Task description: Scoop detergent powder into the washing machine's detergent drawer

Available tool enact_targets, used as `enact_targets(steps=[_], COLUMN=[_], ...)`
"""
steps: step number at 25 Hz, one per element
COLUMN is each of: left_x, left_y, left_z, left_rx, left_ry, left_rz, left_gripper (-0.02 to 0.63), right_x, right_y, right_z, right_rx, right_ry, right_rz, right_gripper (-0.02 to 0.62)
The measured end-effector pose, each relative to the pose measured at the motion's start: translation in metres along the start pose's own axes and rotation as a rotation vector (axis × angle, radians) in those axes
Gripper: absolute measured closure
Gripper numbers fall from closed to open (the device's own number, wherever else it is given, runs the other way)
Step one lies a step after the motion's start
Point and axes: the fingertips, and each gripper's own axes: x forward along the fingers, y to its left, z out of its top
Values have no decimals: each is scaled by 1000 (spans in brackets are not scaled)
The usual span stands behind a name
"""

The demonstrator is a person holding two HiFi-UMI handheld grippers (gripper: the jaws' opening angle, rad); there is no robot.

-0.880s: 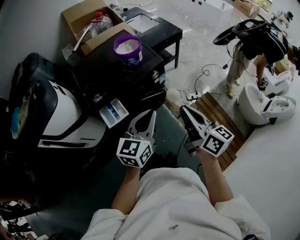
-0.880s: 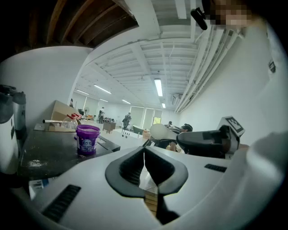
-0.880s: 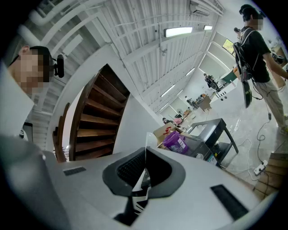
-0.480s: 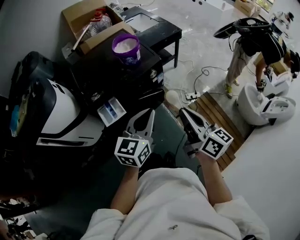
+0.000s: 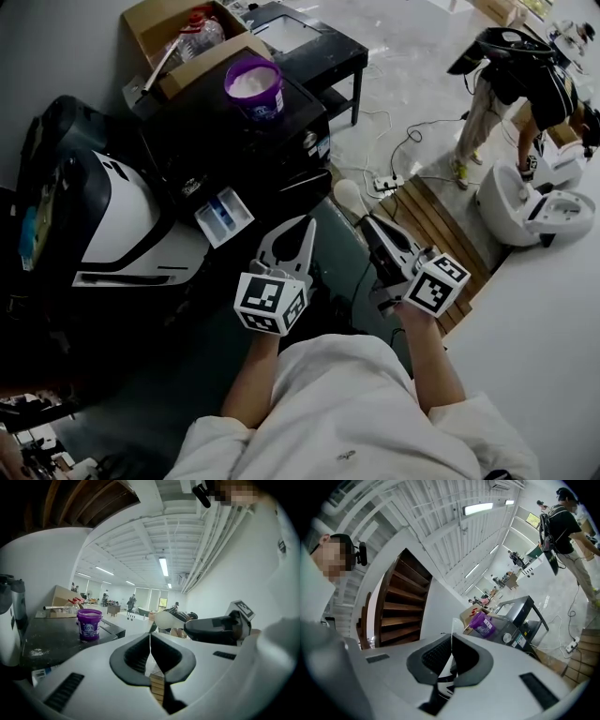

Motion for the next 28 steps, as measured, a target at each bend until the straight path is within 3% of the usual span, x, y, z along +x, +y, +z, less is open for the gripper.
enact_targets(steps=[9, 28], left_x=[38, 142], left_y=[29, 131], left_z=[-6, 36], left_rx=[13, 54], left_ry=[29, 46], left_rz=[-21, -51], left_gripper=[586, 586], right_x=[27, 159], right_y=[-33, -82], right_z=[14, 74], right_rx=[17, 23], right_ry=[4, 32], right_rz=[-59, -66], right_gripper=[586, 586])
